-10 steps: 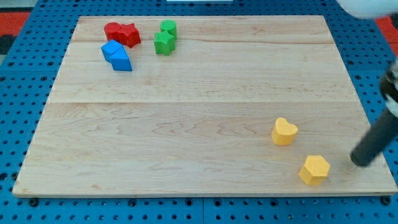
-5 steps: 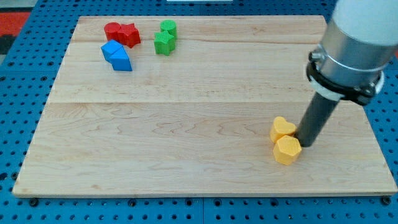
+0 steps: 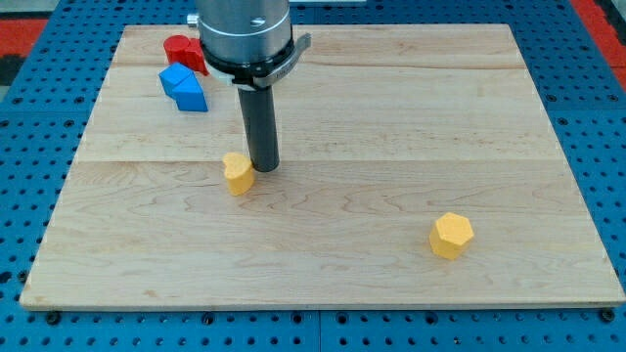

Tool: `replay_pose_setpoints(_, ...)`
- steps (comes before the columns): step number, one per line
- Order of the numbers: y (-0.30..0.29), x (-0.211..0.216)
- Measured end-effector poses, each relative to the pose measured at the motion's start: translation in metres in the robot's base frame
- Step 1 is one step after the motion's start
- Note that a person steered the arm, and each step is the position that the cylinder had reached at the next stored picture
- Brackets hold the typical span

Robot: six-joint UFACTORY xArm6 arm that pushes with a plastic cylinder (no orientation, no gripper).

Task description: Push the heart towards the blue blocks

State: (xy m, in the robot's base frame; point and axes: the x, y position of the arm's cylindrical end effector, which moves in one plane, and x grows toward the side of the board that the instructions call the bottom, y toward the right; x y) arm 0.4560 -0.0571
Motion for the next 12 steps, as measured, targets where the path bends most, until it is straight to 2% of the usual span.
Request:
replay_pose_setpoints(1,-0.017,0.013)
replay_pose_setpoints(2,-0.091,0.0)
replay_pose_setpoints(3,-0.086,0.014)
replay_pose_setpoints(4,-0.105,0.034)
replay_pose_setpoints(6,-0.177,-0.032)
replay_pose_setpoints(7,-0.179,-0.015)
replay_pose_setpoints(8,-0.247,-0.014)
replay_pose_setpoints(9,-0.238,-0.025)
replay_pose_setpoints(10,-0.199,-0.045)
replay_pose_setpoints(11,-0.167,-0.045)
replay_pose_setpoints(12,-0.101,0.006)
